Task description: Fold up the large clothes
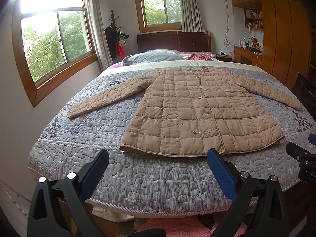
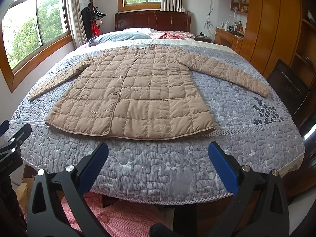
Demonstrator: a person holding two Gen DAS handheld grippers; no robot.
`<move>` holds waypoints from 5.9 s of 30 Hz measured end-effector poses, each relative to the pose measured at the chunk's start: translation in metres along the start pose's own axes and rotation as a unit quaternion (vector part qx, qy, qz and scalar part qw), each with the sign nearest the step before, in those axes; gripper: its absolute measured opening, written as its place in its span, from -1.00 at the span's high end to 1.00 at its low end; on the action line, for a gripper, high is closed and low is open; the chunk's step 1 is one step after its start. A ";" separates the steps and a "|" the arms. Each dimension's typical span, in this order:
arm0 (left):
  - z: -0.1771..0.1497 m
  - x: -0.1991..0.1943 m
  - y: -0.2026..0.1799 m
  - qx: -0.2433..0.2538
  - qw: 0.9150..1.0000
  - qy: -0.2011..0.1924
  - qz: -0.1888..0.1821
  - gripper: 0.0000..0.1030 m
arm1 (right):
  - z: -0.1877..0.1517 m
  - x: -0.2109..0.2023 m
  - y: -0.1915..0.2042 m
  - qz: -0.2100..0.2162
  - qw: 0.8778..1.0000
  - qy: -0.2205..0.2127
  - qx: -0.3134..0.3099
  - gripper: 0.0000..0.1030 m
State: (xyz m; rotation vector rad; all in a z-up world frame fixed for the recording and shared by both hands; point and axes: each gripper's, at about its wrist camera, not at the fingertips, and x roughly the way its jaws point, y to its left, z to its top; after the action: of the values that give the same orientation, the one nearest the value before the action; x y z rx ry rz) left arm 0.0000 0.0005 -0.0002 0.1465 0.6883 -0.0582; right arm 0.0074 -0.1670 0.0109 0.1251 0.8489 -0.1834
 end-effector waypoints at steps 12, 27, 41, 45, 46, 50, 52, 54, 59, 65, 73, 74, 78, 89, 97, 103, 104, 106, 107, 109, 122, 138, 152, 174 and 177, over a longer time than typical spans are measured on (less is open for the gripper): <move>0.008 0.005 0.006 0.000 1.000 0.000 0.001 -0.93 | 0.000 0.000 0.002 0.001 1.000 0.001 0.000 -0.94; 0.004 0.000 0.002 0.001 1.000 -0.002 0.001 -0.93 | 0.000 0.001 0.002 0.002 1.000 0.001 0.000 -0.94; 0.005 0.000 0.000 0.001 1.000 -0.002 0.001 -0.93 | 0.000 0.000 0.002 0.002 1.000 0.000 0.001 -0.94; 0.004 0.000 0.000 0.001 1.000 -0.002 0.001 -0.93 | 0.001 0.000 0.003 0.003 1.000 0.000 0.000 -0.94; 0.004 0.000 0.000 0.001 1.000 -0.002 0.001 -0.93 | 0.001 0.000 0.003 0.002 1.000 -0.001 0.000 -0.94; 0.004 0.000 0.000 0.001 1.000 -0.002 0.001 -0.93 | 0.001 0.000 0.003 0.002 1.000 -0.001 0.000 -0.94; 0.004 0.000 0.000 0.001 1.000 -0.003 0.002 -0.93 | 0.001 0.000 0.003 0.003 1.000 -0.001 0.000 -0.94; 0.003 0.000 -0.001 0.001 1.000 -0.003 0.001 -0.93 | 0.001 0.000 0.003 0.002 1.000 -0.002 -0.001 -0.94; 0.003 0.000 -0.001 0.001 1.000 -0.003 0.002 -0.93 | 0.002 0.000 0.004 0.003 1.000 -0.001 -0.002 -0.94; 0.004 0.000 0.001 0.001 1.000 -0.002 0.002 -0.93 | 0.003 0.001 0.004 0.004 1.000 -0.001 -0.002 -0.94; 0.007 0.008 0.003 0.001 1.000 0.007 0.000 -0.93 | 0.006 0.006 0.005 0.005 1.000 0.000 -0.005 -0.94; 0.008 0.011 0.003 0.000 1.000 0.011 -0.005 -0.93 | 0.008 0.008 0.003 0.007 1.000 0.000 -0.004 -0.94; 0.012 0.035 -0.001 0.004 0.998 0.039 -0.041 -0.93 | 0.015 0.028 -0.011 0.025 0.999 0.022 0.008 -0.94; 0.082 0.173 -0.048 0.062 0.979 0.168 -0.101 -0.92 | 0.082 0.113 -0.159 0.009 0.986 0.061 0.153 -0.94; 0.183 0.277 -0.128 0.091 0.959 0.193 -0.185 -0.92 | 0.140 0.166 -0.318 -0.067 0.965 0.065 0.243 -0.94; 0.229 0.344 -0.188 0.095 0.953 0.206 -0.202 -0.91 | 0.142 0.214 -0.406 -0.089 0.945 0.114 0.292 -0.94; 0.234 0.353 -0.195 0.094 0.952 0.206 -0.206 -0.91 | 0.142 0.221 -0.415 -0.089 0.943 0.118 0.299 -0.94; 0.240 0.367 -0.206 0.088 0.948 0.213 -0.219 -0.84 | 0.141 0.233 -0.436 -0.096 0.937 0.127 0.310 -0.94; 0.243 0.377 -0.209 0.085 0.946 0.218 -0.222 -0.79 | 0.140 0.237 -0.442 -0.100 0.935 0.130 0.315 -0.94; 0.246 0.391 -0.215 0.083 0.944 0.227 -0.223 -0.69 | 0.137 0.250 -0.460 -0.095 0.929 0.135 0.332 -0.94; 0.238 0.425 -0.207 0.056 0.940 0.238 -0.237 -0.02 | 0.144 0.300 -0.480 -0.089 0.928 0.149 0.331 0.01; 0.227 0.426 -0.173 0.033 0.939 0.236 -0.247 0.22 | 0.141 0.300 -0.475 -0.033 0.913 0.125 0.386 0.88; 0.235 0.407 -0.155 0.042 0.950 0.206 -0.229 0.23 | 0.285 0.276 -0.267 0.157 0.963 0.051 0.212 0.91; 0.245 0.420 -0.129 0.006 0.948 0.192 -0.254 -0.23 | 0.300 0.356 -0.128 0.269 0.949 0.120 0.109 0.09; 0.248 0.423 -0.148 -0.002 0.937 0.206 -0.282 -0.30 | 0.299 0.331 -0.157 0.226 0.964 0.076 0.118 0.09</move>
State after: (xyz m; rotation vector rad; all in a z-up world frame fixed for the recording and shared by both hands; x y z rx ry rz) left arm 0.4666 -0.1859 -0.0975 -0.0513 1.1342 -0.5918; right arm 0.4076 -0.4118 -0.0493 0.5571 0.9273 0.1573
